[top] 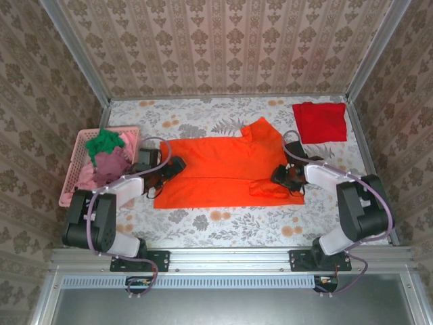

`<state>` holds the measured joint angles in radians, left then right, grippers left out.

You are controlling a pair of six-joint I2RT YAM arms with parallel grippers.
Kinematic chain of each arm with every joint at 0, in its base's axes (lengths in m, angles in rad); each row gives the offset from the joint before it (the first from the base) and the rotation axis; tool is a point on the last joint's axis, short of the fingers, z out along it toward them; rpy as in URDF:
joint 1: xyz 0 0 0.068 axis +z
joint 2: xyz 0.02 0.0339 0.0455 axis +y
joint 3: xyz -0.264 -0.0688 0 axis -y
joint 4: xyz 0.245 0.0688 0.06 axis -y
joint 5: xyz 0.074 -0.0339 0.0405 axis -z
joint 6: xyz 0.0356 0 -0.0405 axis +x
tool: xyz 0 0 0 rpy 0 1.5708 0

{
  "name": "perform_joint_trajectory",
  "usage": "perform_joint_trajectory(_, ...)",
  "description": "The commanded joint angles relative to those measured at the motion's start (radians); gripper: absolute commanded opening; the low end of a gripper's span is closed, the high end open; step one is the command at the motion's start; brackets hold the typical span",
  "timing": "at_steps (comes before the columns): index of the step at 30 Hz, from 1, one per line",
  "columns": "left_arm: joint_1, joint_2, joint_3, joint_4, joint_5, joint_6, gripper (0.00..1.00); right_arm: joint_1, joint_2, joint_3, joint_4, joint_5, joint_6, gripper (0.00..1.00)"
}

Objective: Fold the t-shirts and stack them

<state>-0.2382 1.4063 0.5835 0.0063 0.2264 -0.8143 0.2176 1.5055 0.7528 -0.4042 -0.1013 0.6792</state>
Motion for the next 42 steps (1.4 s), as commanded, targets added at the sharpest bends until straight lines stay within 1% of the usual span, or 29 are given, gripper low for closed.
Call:
perform_joint_trajectory(1, -0.013, -0.067, -0.04, -0.169, -0.065, -0.016, 1.0, -0.006, -0.076, -0.067, -0.084, 0.027, 0.001, 0.52)
perform_joint_trajectory(4, -0.012, -0.098, 0.032, -0.221, -0.101, 0.049, 1.0, -0.006, -0.139, -0.061, -0.035, 0.041, -0.015, 0.58)
perform_joint_trajectory(7, -0.01, -0.085, 0.146, -0.256, -0.139, 0.152, 1.0, -0.007, -0.166, 0.003, 0.002, 0.075, -0.063, 0.68)
perform_joint_trajectory(9, 0.001, -0.062, 0.209, -0.233, -0.153, 0.23, 1.0, -0.008, -0.184, 0.053, 0.045, 0.105, -0.113, 0.74)
perform_joint_trajectory(10, 0.008, -0.046, 0.233, -0.216, -0.148, 0.254, 1.0, -0.007, -0.201, 0.052, 0.09, 0.121, -0.138, 0.79)
perform_joint_trajectory(12, 0.031, 0.003, 0.296, -0.195, -0.139, 0.314, 1.0, -0.022, -0.231, 0.045, 0.186, 0.16, -0.16, 0.97)
perform_joint_trajectory(13, 0.04, 0.03, 0.331, -0.203, -0.14, 0.335, 1.0, -0.038, -0.231, 0.055, 0.212, 0.152, -0.164, 1.0)
perform_joint_trajectory(16, 0.07, 0.132, 0.448, -0.268, -0.166, 0.367, 1.0, -0.093, -0.175, 0.145, 0.225, 0.08, -0.141, 1.0)
perform_joint_trajectory(19, 0.085, 0.218, 0.54, -0.299, -0.187, 0.376, 1.0, -0.096, -0.102, 0.223, 0.268, 0.005, -0.231, 1.0)
perform_joint_trajectory(22, 0.086, 0.294, 0.63, -0.337, -0.173, 0.367, 1.0, -0.094, 0.018, 0.346, 0.178, -0.07, -0.316, 1.0)
perform_joint_trajectory(25, 0.075, 0.325, 0.656, -0.305, -0.155, 0.334, 1.0, -0.079, 0.143, 0.425, 0.125, -0.1, -0.31, 0.88)
perform_joint_trajectory(27, 0.062, 0.338, 0.647, -0.256, -0.166, 0.308, 1.0, -0.069, 0.234, 0.496, 0.047, -0.156, -0.28, 0.81)
perform_joint_trajectory(29, 0.048, 0.351, 0.659, -0.259, -0.179, 0.285, 1.0, -0.051, 0.303, 0.538, -0.007, -0.196, -0.235, 0.79)
perform_joint_trajectory(31, 0.031, 0.345, 0.665, -0.266, -0.193, 0.275, 1.0, -0.037, 0.363, 0.552, -0.035, -0.239, -0.194, 0.79)
perform_joint_trajectory(34, 0.017, 0.324, 0.655, -0.274, -0.206, 0.285, 1.0, -0.036, 0.418, 0.533, -0.027, -0.221, -0.161, 0.79)
perform_joint_trajectory(37, 0.018, 0.295, 0.651, -0.311, -0.208, 0.313, 1.0, -0.061, 0.444, 0.513, -0.021, -0.201, -0.15, 0.79)
perform_joint_trajectory(42, 0.028, 0.233, 0.605, -0.325, -0.207, 0.353, 1.0, -0.106, 0.465, 0.542, -0.126, -0.123, -0.192, 0.79)
